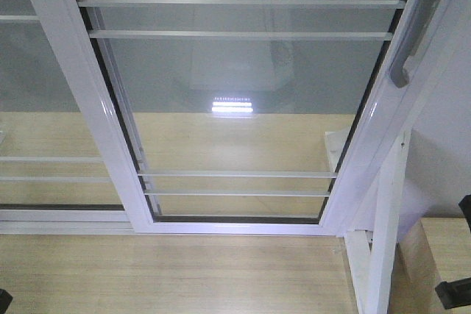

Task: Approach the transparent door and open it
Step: 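Drive up close to the door and stop facing the silver handle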

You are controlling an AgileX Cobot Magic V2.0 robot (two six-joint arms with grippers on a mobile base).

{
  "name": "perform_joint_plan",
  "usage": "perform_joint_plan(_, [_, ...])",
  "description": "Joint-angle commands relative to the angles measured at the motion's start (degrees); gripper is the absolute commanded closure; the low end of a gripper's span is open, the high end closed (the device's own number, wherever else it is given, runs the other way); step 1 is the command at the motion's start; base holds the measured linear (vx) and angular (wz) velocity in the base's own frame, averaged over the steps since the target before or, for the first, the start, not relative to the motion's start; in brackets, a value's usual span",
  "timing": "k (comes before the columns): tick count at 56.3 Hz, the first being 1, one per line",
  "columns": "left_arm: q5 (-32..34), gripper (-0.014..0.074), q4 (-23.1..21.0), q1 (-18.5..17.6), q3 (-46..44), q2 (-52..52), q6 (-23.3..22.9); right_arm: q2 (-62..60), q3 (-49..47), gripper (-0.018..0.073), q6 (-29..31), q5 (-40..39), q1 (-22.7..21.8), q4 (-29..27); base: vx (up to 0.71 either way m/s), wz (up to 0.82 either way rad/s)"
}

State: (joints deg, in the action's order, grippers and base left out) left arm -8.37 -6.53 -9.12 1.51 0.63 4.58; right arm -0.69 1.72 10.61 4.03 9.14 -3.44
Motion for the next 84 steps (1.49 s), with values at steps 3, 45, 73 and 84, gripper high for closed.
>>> perform_joint_plan(3, [5.01, 0.0594, -0.19, -0.01, -1.15, 0.73, -0.36, -0.50, 0.12, 0.0565, 0.64, -4.61, -0.15, 0.37, 0.00, 0.02])
perform_joint_plan(45, [8.37, 0.0594, 0.49, -0.01, -1.19, 0.73, -0.30, -0.50, 0.12, 0.0565, 1.42, -5.35, -0.15, 1.18, 0.00, 0.00])
perform_joint_plan(73, [14.54, 0.0594, 4.71, -0.01, -16.67, -9.04, 1.14, 9.03, -19.45, 0.0565, 3.21, -8.88, -0.15, 0.71, 0.00, 0.00])
perform_joint_plan(84, [13.18, 0.0594, 4.19, -0.01, -32.47, -29.58, 1.00, 27.95, -37.53, 0.0565, 0.67, 4.64, -0.15, 0.20, 0.00, 0.00])
